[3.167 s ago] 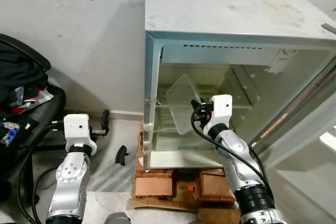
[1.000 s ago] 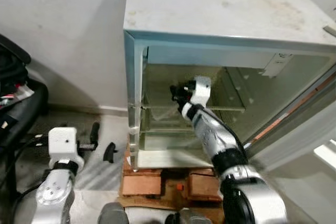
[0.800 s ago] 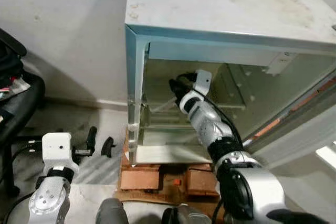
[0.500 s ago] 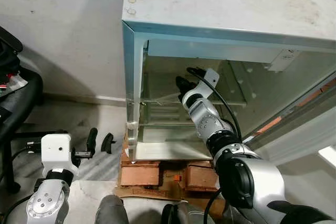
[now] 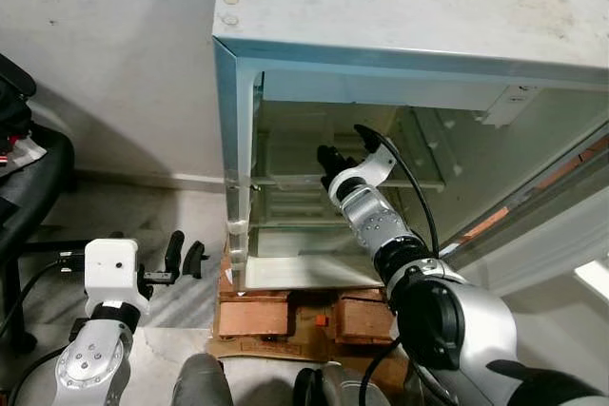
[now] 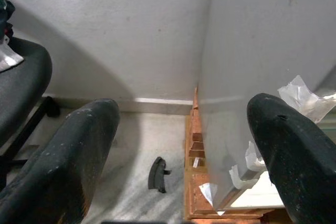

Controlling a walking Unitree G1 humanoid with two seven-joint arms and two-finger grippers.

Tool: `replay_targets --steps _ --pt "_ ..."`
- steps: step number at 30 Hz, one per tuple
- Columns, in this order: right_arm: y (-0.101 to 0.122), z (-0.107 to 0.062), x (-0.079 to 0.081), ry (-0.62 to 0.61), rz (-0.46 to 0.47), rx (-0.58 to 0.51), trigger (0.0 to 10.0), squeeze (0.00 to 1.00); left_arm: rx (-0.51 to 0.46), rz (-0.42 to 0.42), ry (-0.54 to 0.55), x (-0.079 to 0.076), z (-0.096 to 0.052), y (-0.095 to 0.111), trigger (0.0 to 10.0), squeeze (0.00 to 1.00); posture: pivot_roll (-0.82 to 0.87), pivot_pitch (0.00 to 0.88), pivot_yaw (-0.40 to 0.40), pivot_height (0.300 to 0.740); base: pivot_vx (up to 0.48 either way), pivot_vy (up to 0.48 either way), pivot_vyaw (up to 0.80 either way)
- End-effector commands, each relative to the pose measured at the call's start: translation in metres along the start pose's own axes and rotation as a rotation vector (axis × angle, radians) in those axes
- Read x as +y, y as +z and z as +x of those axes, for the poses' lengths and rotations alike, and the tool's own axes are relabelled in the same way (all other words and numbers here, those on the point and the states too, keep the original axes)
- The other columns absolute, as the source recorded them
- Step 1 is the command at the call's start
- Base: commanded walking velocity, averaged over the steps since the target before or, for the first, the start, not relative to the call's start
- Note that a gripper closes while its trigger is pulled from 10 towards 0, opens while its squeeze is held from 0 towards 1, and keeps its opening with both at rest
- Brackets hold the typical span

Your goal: Restocking fridge

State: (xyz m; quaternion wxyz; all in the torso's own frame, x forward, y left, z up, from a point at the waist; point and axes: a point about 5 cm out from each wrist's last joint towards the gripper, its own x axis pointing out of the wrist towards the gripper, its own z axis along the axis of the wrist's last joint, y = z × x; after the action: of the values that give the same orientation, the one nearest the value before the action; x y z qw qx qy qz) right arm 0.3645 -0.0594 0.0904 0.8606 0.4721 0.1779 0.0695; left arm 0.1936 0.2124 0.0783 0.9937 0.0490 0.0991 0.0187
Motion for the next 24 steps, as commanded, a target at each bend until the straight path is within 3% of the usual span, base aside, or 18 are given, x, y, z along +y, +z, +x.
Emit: replay_targets --steps 1,8,10,15,22,24 --pt "-0.072 0.002 0.069 0.145 0.127 0.18 10.0 1.0 0.012 0.004 -0.014 -0.004 -0.001 -0.002 10.0 0.0 0.23 0.187 -0.151 0.74 0.0 0.0 0.0" --pt "-0.076 0.0 0.076 0.232 0.157 0.22 10.0 1.0 0.01 0.002 -0.011 -0.007 0.002 -0.003 10.0 0.0 0.23 0.176 -0.16 0.74 0.0 0.0 0.0" --pt "-0.075 0.0 0.073 0.238 0.113 0.221 10.0 1.0 0.01 0.001 -0.011 -0.007 0.003 -0.003 10.0 0.0 0.23 0.171 -0.161 0.74 0.0 0.0 0.0" --pt "-0.06 -0.001 0.052 0.26 -0.038 0.184 10.0 1.0 0.007 0.002 -0.012 -0.008 0.007 -0.004 10.0 0.0 0.22 0.151 -0.163 0.74 0.0 0.0 0.0" --pt "-0.04 -0.001 0.032 0.245 -0.089 0.137 10.0 1.0 0.002 0.005 -0.015 -0.009 0.011 -0.004 10.0 0.0 0.21 0.135 -0.162 0.74 0.0 0.0 0.0" --pt "-0.032 -0.003 0.021 0.247 -0.17 0.115 10.0 1.0 -0.001 0.007 -0.014 -0.008 0.013 -0.004 10.0 0.0 0.21 0.128 -0.161 0.74 0.0 0.0 0.0"
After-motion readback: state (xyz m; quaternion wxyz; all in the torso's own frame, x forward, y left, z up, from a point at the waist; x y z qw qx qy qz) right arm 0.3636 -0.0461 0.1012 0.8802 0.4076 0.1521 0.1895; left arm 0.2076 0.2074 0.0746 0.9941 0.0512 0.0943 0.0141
